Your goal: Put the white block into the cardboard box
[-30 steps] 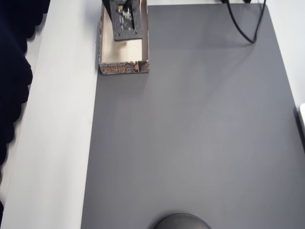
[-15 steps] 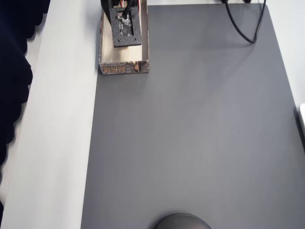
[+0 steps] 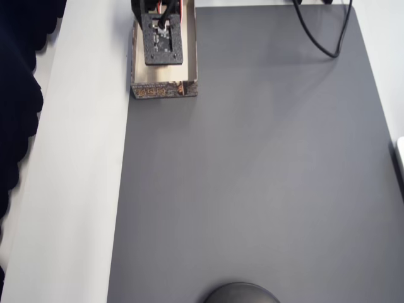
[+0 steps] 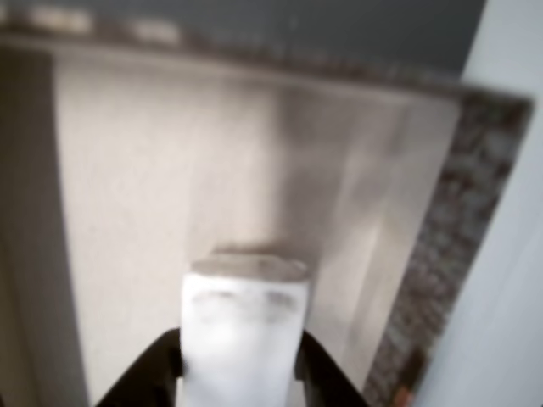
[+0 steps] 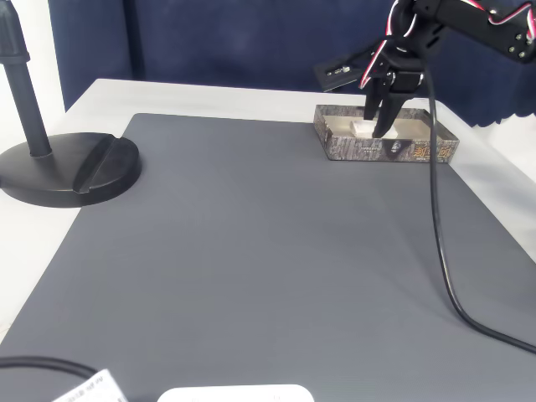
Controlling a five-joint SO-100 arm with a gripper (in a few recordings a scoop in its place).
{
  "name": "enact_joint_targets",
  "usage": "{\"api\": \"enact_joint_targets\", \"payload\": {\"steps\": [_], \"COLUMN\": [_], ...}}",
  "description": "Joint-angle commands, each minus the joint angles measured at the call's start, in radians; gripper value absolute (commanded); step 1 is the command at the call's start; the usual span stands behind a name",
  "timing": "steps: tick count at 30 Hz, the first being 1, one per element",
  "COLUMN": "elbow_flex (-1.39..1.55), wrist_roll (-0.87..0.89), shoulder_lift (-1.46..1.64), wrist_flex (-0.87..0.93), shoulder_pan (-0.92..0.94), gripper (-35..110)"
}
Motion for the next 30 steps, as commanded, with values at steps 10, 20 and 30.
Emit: {"api": "enact_joint_targets", "payload": {"steps": [10,20,30], "elbow_flex": [-0.055,-0.020,0.265], "wrist_roll": [-0.054,-0.100,-0.249], "shoulder_lift": [0.097,0.262,0.505], "wrist_flex": [-0.012,-0.008,0.017], "shoulder_pan": [-0.032,-0.034,-0.087], "gripper": [36,38,28]}}
